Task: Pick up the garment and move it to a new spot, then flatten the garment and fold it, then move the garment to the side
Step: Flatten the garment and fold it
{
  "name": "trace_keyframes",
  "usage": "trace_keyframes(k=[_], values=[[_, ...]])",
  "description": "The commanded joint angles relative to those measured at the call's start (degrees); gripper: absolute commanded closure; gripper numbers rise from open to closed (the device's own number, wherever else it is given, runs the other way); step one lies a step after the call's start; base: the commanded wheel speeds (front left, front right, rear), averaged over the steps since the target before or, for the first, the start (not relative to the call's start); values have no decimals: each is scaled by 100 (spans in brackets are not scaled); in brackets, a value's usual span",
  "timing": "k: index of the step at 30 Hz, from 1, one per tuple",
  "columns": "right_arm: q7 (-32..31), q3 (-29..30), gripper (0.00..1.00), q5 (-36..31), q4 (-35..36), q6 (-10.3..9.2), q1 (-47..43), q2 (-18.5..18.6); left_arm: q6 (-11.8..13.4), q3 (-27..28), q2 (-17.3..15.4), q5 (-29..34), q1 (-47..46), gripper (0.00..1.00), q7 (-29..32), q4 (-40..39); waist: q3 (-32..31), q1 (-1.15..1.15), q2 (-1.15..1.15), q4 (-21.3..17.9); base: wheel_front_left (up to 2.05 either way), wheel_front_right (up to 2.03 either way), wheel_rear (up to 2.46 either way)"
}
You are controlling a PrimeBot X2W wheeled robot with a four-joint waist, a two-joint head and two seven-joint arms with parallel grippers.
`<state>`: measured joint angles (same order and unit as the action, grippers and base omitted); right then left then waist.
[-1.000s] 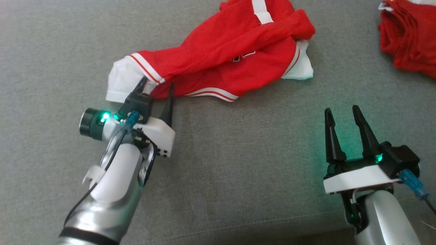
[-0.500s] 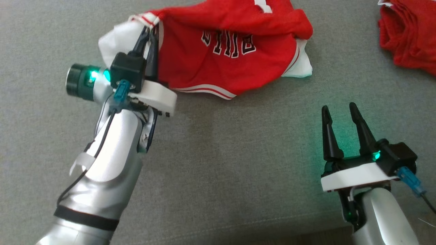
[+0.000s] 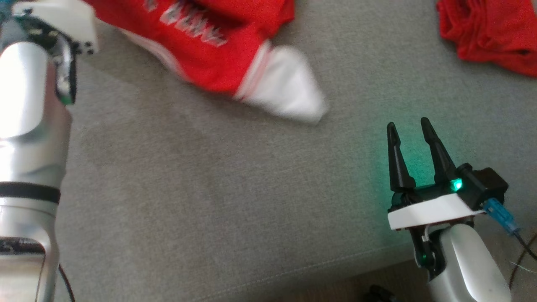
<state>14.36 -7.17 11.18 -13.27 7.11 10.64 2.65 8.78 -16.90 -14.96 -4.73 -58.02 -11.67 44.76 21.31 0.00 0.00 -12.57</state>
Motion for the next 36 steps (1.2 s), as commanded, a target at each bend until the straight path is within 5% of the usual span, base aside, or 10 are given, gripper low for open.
trace_keyframes(k=[1, 11, 20, 29, 36], values=[[63, -127, 0, 59, 194, 37, 91, 22, -60, 162, -268, -86, -90, 0, 6, 127, 70, 0, 0, -114, 0, 0, 0], [63, -30, 0, 61, 182, 37, 98, 22, -334, 72, 81, -312, 51, 0, -275, 515, -108, 0, 0, 116, 0, 0, 0], [63, 9, 0, -7, 110, 37, 7, 22, -709, -394, 845, -369, 1026, 0, -330, -210, -524, 0, 0, 364, 0, 0, 0], [63, -37, 0, -38, 95, 37, -34, 22, -1047, -1558, 1201, -566, 2010, 0, -320, -771, -648, 0, 0, 156, 0, 0, 0], [63, -75, 0, 28, 112, 37, 0, 22, -881, -2410, 1206, -876, 1894, 0, -66, -590, -432, 0, 0, -266, 0, 0, 0]])
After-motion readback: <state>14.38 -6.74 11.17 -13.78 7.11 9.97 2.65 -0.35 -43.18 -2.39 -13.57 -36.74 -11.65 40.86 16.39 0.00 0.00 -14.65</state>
